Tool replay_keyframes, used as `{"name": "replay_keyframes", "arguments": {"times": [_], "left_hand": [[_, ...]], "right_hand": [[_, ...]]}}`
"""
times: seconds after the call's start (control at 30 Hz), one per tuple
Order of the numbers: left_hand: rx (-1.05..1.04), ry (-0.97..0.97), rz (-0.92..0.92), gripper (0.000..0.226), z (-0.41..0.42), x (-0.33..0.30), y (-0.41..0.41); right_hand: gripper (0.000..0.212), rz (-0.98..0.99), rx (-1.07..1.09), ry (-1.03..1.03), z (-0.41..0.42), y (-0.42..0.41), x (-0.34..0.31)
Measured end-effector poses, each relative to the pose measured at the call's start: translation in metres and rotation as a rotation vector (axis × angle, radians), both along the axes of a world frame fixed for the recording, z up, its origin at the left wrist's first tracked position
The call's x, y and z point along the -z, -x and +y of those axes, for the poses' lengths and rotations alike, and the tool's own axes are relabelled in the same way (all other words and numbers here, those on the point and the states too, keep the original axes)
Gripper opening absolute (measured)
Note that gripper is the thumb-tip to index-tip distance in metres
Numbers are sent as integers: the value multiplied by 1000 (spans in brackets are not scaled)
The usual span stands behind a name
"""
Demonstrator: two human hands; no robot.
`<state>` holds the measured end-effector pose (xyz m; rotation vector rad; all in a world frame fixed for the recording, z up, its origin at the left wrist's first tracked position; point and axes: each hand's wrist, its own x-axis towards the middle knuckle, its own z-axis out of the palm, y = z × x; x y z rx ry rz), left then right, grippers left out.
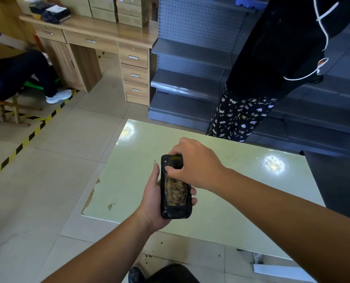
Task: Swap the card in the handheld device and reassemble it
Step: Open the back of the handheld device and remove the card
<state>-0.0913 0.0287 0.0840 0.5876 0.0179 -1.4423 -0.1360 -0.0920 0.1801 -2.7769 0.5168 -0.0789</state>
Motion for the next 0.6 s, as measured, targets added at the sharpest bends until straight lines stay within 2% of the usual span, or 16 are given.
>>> {"name": "replay_keyframes", "arguments": {"times": [0.27,0.4,0.47,0.57,0.6], "left_hand": [[-42,-35,-1,83,-8,0,-2],[-65,-60,-20,77,-15,-2,-1],[-94,-78,-33,74,-17,-2,-1],[-142,-121,-87,70,-22,0,-9],[-152,-140,-106,71,-24,0,-12]], "right_hand": [[21,-89,112,-32,1,-2,13],[18,-179,240,-175,3,-2,26],[26,-175,312,-353,1,-1,31],[31,-95,608,-940,-2,1,30],[30,-30,665,-1072,-3,2,30]]}}
